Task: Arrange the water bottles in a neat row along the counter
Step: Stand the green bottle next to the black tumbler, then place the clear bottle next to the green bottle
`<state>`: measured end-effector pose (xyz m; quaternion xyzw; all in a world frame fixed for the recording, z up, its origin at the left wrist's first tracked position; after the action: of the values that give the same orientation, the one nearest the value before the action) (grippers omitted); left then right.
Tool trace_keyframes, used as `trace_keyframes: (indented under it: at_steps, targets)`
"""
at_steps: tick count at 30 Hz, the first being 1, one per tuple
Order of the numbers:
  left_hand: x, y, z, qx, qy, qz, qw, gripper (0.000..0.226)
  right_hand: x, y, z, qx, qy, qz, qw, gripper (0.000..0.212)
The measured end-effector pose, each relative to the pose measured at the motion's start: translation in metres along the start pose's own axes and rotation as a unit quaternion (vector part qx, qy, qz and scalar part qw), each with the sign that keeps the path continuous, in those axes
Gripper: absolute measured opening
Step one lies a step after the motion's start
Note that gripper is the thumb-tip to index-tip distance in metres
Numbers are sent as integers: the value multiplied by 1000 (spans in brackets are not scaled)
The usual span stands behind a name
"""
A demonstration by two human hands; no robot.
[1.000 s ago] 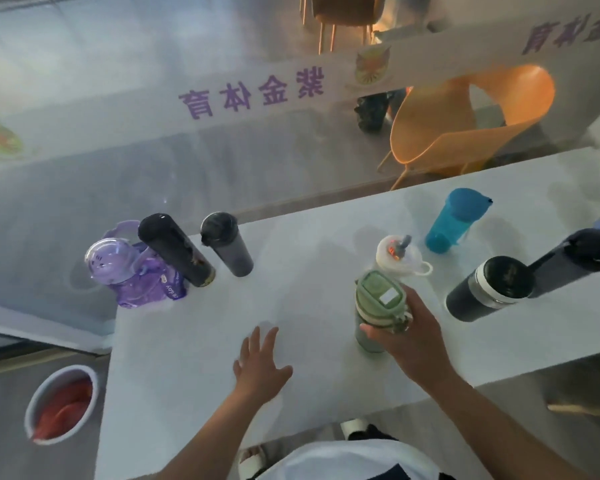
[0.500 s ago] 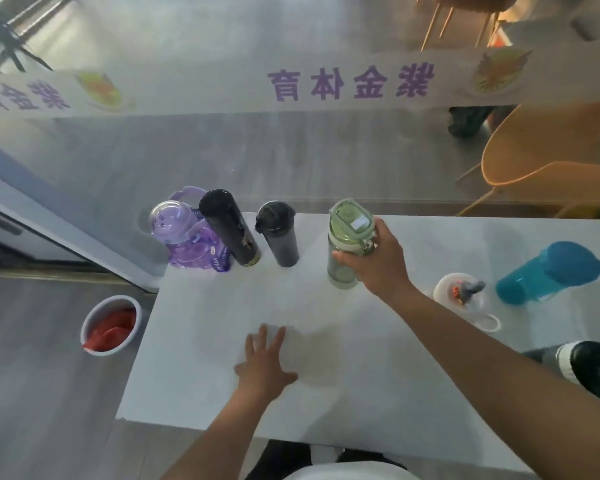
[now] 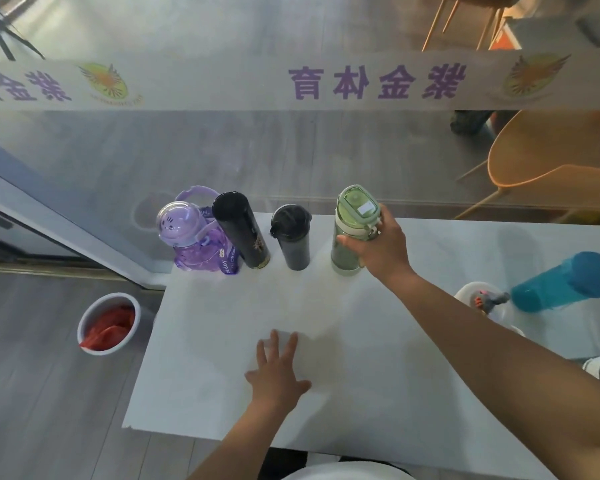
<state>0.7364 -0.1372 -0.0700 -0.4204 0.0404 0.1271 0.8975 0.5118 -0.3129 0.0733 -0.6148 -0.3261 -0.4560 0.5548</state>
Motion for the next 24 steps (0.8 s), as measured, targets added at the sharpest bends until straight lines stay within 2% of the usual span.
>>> trace_keyframes:
  at_steps: [12, 15, 18, 19, 21, 24]
  targets:
    - [-2, -1, 1, 9, 2, -30, 1000, 95, -2, 3, 4, -2, 16, -4, 1000, 60]
    - [-2, -1, 1, 20, 0, -39, 999, 95, -1, 3, 8, 21, 26, -10, 999, 71]
    - [-2, -6, 0, 22, -16, -5, 1000, 92, 1, -4, 25, 37, 37, -3, 999, 94]
    - [-5, -8, 0, 17, -17, 9, 1000, 90, 3, -12, 35, 34, 40, 15, 999, 96]
    - [-10, -15, -1, 6, -15, 32, 999, 89, 10, -30, 58, 14, 22, 45, 999, 87]
    - [-28, -19, -5, 0, 22, 29, 999, 89, 15, -77, 99, -73, -40, 104, 991, 68]
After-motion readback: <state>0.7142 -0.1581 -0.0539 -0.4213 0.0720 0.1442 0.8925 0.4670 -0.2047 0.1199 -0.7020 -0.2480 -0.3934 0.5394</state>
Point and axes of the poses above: each hand's wrist, its own z-axis away from the middle knuckle, its own y-axis out of the palm, x = y × z, the point moved 6 cm from there along -z, towards the middle knuckle
